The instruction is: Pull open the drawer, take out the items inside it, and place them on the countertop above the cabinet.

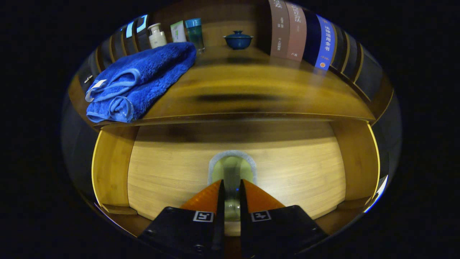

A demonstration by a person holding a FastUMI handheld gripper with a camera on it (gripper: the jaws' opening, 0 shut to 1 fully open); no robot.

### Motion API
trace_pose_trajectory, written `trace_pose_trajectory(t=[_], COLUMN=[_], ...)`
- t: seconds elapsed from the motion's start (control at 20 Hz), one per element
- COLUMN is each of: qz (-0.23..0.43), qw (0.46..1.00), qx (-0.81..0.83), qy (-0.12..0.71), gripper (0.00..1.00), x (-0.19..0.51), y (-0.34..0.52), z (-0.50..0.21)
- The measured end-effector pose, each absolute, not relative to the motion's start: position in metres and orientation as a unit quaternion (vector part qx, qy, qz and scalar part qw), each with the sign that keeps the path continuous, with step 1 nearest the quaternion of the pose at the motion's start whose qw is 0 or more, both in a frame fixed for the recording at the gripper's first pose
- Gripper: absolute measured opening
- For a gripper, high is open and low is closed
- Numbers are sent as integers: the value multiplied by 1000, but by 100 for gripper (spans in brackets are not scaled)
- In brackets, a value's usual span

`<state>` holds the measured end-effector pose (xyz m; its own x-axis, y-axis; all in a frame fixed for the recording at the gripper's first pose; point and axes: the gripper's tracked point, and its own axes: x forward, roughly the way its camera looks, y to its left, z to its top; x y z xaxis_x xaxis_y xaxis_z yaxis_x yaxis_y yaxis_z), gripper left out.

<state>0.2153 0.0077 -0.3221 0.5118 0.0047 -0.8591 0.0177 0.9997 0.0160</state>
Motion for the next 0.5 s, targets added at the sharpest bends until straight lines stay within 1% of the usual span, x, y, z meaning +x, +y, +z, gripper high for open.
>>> trace_pose_trajectory(t=[0.1,0.3,0.5], qz=[11,2,8], qw=[871,867,876], qx=[10,15,18], qy=[492,498,481], gripper=[23,23,23], x=[215,205,191], y=[11,2,2], z=[-323,-320,-302])
